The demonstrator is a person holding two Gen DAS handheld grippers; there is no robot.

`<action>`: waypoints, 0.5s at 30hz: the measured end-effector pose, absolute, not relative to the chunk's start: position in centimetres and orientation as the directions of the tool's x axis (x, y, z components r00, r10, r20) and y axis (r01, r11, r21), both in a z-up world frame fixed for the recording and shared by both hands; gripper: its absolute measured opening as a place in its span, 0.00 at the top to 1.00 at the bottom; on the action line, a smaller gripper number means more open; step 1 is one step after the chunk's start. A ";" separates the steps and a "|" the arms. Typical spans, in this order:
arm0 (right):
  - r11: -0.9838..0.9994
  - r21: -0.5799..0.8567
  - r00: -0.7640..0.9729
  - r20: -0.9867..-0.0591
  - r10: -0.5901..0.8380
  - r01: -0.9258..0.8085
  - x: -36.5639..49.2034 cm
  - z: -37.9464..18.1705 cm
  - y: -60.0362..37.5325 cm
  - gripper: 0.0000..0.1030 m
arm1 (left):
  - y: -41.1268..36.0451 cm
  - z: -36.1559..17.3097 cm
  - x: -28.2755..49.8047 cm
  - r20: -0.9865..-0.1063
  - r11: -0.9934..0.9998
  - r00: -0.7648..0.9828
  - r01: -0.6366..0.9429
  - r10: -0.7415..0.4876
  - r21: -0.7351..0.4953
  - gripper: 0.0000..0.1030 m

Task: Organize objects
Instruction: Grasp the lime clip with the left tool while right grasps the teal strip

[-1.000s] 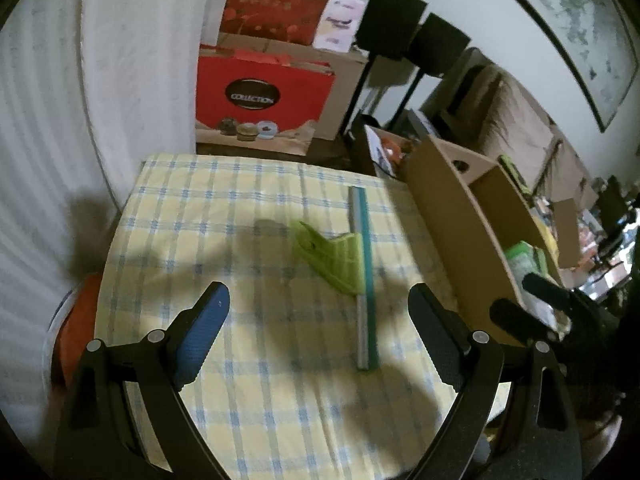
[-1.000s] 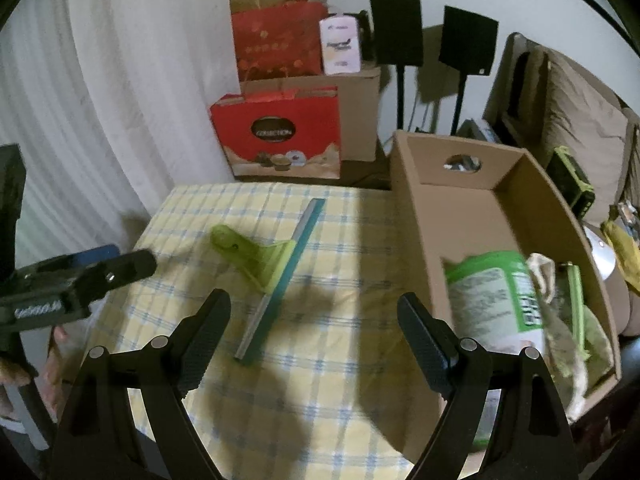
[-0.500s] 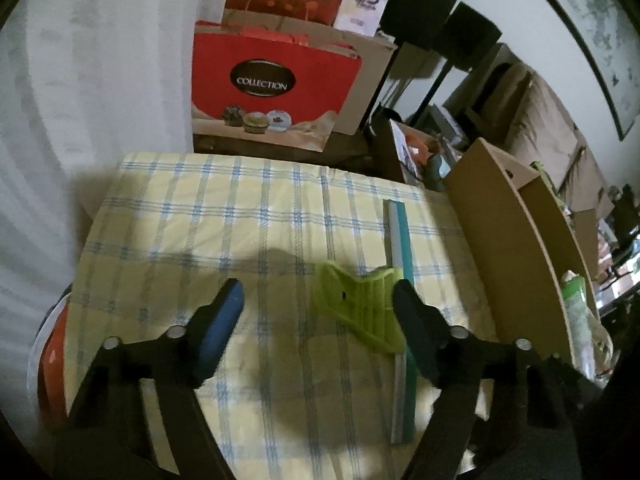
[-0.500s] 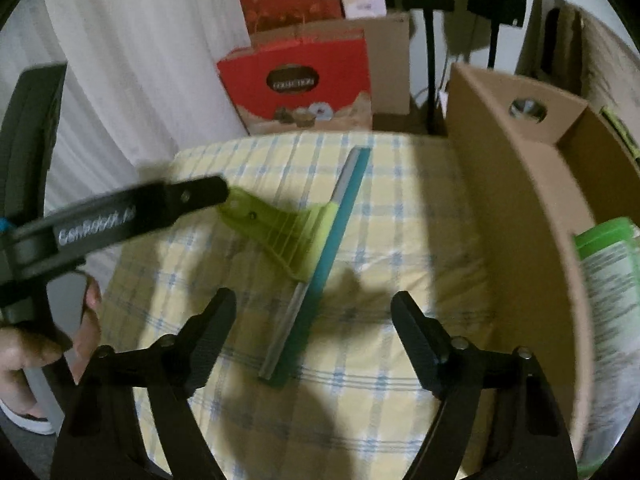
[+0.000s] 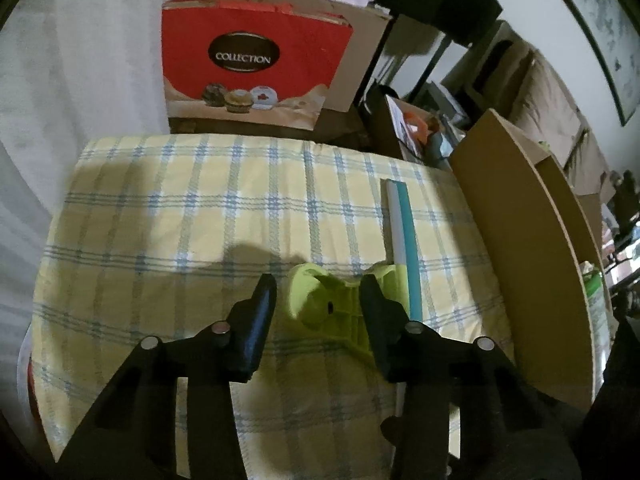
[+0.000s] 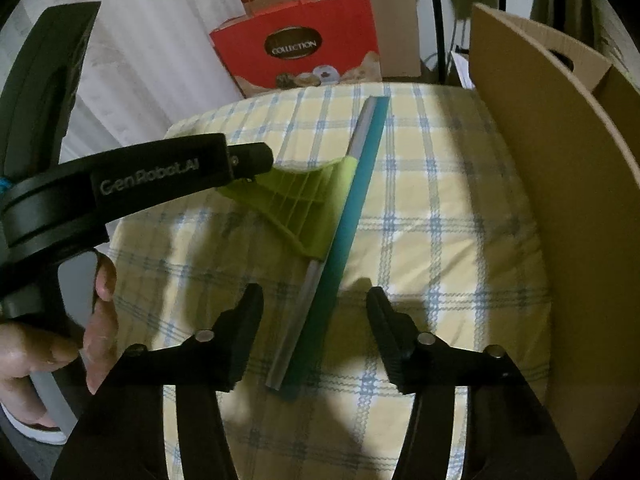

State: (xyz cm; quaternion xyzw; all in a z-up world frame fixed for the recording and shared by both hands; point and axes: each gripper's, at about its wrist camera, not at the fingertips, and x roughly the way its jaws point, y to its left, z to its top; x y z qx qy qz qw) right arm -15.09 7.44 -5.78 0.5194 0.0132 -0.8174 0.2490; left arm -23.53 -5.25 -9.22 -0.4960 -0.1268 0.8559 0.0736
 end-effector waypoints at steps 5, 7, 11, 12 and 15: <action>-0.874 0.236 -0.340 -0.853 -0.395 0.425 -15.1 -5.9 7.3 0.50 | -5.1 -9.9 -24.0 -0.836 -0.952 -0.483 0.015 0.260 -0.305 0.78; -0.875 0.235 -0.341 -0.854 -0.394 0.424 -15.1 -5.9 7.4 0.50 | -5.3 -9.9 -23.9 -0.828 -0.940 -0.482 0.027 0.286 -0.341 0.84; -0.877 0.243 -0.345 -0.850 -0.398 0.415 -15.1 -6.0 7.4 0.50 | -4.9 -8.7 -23.4 -0.812 -0.930 -0.490 0.010 0.316 -0.368 0.91; -0.877 0.246 -0.344 -0.849 -0.401 0.413 -15.1 -6.0 7.4 0.50 | -4.7 -8.3 -23.3 -0.811 -0.931 -0.494 0.006 0.313 -0.364 0.92; -0.879 0.268 -0.339 -0.847 -0.410 0.394 -15.4 -6.1 7.8 0.55 | -4.2 -7.2 -22.8 -0.801 -0.928 -0.504 0.001 0.322 -0.374 0.92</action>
